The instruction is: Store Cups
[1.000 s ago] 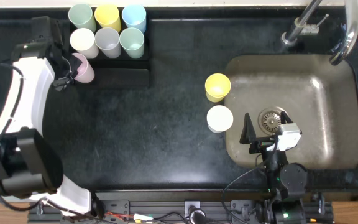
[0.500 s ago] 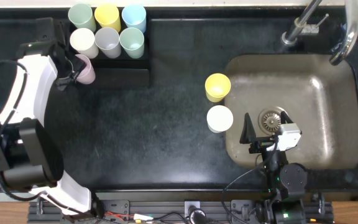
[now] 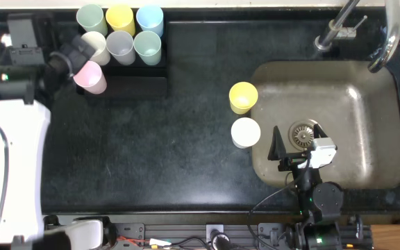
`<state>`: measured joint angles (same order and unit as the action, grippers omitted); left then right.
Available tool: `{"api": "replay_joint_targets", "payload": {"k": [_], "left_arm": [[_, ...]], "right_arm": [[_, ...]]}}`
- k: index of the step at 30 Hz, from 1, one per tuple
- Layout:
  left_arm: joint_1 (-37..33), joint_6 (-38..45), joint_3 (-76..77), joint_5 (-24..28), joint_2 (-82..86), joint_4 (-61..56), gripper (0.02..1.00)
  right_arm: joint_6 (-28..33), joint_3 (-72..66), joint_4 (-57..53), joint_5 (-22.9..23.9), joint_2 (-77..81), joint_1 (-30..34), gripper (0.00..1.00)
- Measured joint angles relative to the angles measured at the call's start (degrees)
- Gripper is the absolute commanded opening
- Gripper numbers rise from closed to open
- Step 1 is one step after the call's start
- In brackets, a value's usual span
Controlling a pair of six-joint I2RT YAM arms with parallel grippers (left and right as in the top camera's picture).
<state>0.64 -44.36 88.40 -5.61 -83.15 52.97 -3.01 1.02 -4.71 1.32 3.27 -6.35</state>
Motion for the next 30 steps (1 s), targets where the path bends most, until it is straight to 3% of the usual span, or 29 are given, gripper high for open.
{"api": "replay_joint_targets", "payload": {"k": [7, 13, 17, 30], "left_arm": [[26.6, 4.55, 6.08, -0.85, -7.78, -8.39, 1.0], [41.92, 5.6, 6.78, -0.81, -21.73, -9.7, 0.998], [44.92, 5.79, 6.8, -0.83, -25.57, -7.63, 1.0], [42.69, 5.84, 7.69, -0.15, -27.08, -4.55, 1.0]], "right_arm": [[0.02, 0.0, -0.02, -0.02, 0.0, 0.0, 0.998], [0.02, 0.0, -0.02, -0.02, 0.0, 0.0, 0.996], [0.0, 0.0, -0.02, 0.0, 0.0, 0.0, 0.996], [0.02, 0.0, -0.04, 0.0, 0.0, 0.0, 0.998]]}}
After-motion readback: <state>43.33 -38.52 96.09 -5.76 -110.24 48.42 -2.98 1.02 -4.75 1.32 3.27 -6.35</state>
